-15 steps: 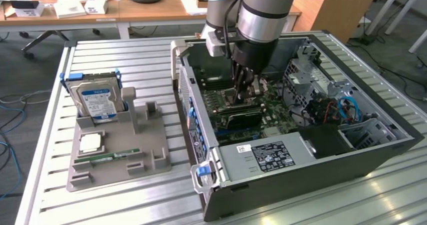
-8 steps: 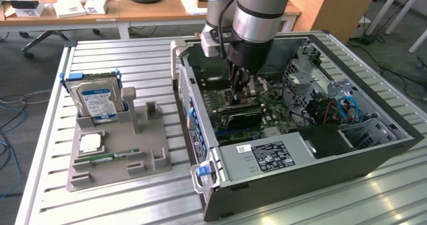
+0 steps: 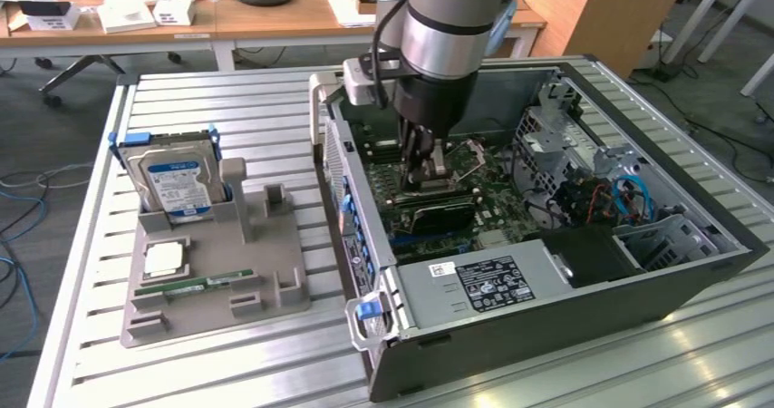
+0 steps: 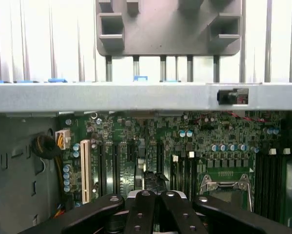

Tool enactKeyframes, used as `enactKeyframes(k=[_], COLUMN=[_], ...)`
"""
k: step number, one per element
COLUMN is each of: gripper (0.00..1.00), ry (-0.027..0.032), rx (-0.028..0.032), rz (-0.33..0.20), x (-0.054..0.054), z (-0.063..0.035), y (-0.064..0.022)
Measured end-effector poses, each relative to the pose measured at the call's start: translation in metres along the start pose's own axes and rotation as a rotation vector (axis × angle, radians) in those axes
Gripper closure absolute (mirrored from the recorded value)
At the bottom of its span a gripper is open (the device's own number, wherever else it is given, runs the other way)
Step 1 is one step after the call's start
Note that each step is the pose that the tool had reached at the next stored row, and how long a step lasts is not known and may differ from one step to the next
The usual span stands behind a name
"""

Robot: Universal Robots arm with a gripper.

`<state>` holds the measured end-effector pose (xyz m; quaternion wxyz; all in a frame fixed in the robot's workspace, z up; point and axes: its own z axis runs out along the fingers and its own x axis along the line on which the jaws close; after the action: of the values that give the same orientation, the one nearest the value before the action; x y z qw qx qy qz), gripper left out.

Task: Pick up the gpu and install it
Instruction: 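Press down on the gpu until it lock into place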

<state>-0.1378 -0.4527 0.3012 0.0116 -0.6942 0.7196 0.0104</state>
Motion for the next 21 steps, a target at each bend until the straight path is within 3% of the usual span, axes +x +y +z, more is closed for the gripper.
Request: enactKeyframes(k=[10, 21], gripper=[0.89, 0.89], ry=[-0.0001, 0.0000], rx=[0.0001, 0.0000], rz=[0.000, 0.000], x=[0.001, 0.001], z=[0.0030, 0.0050], y=[0.0203, 0.0310])
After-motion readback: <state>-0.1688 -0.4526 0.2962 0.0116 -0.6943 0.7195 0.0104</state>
